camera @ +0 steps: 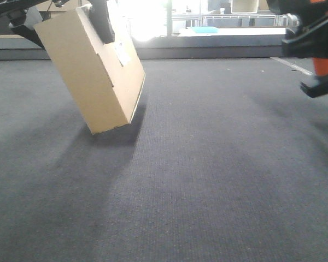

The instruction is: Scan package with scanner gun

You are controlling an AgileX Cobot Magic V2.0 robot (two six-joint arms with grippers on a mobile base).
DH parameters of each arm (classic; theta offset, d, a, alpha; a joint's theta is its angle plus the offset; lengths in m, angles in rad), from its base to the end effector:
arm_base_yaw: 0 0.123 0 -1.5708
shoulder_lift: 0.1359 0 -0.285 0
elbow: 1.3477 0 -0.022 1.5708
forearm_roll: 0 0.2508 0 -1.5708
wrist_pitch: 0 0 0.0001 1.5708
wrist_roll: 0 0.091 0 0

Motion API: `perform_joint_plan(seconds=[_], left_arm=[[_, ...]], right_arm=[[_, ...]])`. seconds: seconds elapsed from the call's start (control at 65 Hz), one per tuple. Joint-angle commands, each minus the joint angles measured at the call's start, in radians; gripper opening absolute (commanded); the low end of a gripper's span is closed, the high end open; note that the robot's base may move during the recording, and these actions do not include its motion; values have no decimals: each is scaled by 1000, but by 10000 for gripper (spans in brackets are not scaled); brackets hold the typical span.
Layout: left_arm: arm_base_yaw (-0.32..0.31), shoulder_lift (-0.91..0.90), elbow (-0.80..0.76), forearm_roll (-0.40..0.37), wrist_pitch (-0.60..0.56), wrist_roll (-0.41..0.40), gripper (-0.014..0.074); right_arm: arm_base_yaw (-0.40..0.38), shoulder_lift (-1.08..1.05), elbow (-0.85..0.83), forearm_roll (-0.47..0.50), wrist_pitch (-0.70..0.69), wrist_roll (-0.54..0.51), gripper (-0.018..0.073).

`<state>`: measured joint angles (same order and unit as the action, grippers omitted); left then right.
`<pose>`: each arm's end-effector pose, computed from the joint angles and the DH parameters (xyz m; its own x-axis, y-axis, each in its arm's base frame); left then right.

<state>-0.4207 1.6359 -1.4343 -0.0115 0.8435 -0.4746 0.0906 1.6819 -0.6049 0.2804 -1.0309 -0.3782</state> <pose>0.3291 -0.1481 0.3210 -0.8530 -0.1264 -0.5064 0.0195 0.9618 -0.2730 0.3148 0.0069 0.2037 -0.0114 -0.2246 -0.9744 0.1498 0.9631 -0.2237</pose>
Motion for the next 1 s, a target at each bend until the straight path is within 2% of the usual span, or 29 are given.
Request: perform_joint_plan(seconds=[0.0, 0.2, 0.369, 0.985], left_arm=[[-7, -8, -3, -1, -23, 3, 130], [-7, -8, -3, -1, -23, 3, 130], [-7, -8, -3, -1, -23, 3, 130], [-7, -8, -3, -1, -23, 3, 130]], right_arm=[[-1, -21, -26, 3, -28, -52, 221], [-1, -13, -33, 8, -23, -57, 221], [-1, 13, -33, 12, -23, -149, 221], [-1, 14, -33, 12, -23, -149, 221]])
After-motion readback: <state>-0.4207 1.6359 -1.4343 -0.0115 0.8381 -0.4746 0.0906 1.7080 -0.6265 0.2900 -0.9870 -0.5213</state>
